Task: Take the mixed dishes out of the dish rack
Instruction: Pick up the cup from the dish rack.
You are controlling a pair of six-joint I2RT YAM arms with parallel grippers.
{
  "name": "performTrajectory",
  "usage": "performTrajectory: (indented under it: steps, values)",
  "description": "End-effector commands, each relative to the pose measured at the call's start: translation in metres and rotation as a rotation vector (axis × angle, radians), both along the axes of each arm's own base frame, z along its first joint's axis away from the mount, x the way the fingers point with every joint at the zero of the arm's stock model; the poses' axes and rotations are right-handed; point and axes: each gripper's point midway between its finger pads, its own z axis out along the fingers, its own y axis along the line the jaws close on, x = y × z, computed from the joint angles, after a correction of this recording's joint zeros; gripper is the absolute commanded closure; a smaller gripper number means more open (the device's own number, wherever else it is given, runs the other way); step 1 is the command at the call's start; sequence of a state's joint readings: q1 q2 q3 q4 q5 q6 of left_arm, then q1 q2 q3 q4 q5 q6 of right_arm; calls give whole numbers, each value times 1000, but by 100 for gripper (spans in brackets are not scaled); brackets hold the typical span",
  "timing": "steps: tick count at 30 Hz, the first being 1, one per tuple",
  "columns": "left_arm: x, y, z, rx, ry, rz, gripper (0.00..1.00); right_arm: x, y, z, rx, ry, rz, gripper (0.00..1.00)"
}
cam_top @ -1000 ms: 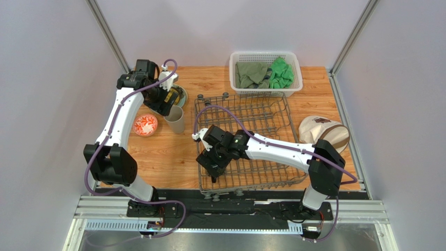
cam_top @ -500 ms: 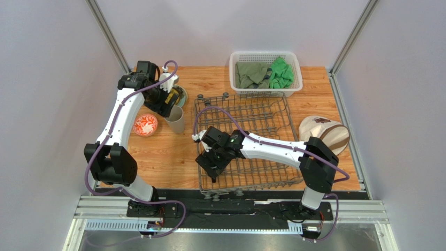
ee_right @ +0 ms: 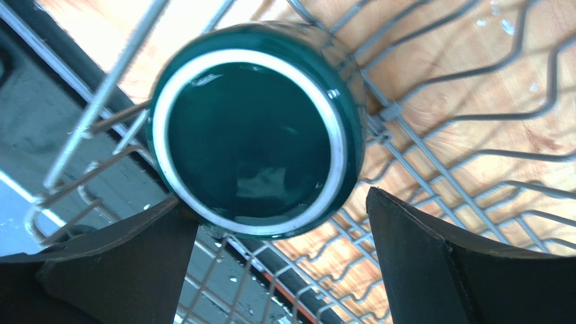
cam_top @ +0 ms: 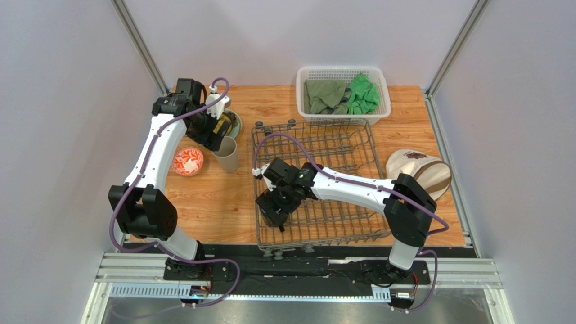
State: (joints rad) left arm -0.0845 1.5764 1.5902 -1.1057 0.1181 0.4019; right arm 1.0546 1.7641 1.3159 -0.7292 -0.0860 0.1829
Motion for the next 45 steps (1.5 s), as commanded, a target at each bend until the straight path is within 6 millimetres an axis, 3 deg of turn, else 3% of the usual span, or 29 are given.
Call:
performTrajectory:
  steps: [1,12,18,23,32,45]
  values:
    - [3,0,12,-19,-46,15,13,35,-8,13,-28,-136,-47,5]
    - [1,-1,13,-24,-47,7,13,50,-27,22,-83,-249,-51,17]
    - [0,-2,10,-27,-47,6,13,41,-26,23,-47,-231,-15,25]
    - [-1,-2,8,-29,-39,2,13,29,-29,12,-45,-183,31,30]
    - [-1,-4,5,-37,-30,5,13,15,-28,-9,-36,-134,109,34]
    - [0,-5,2,-39,-16,2,14,27,-17,-7,21,-212,142,37]
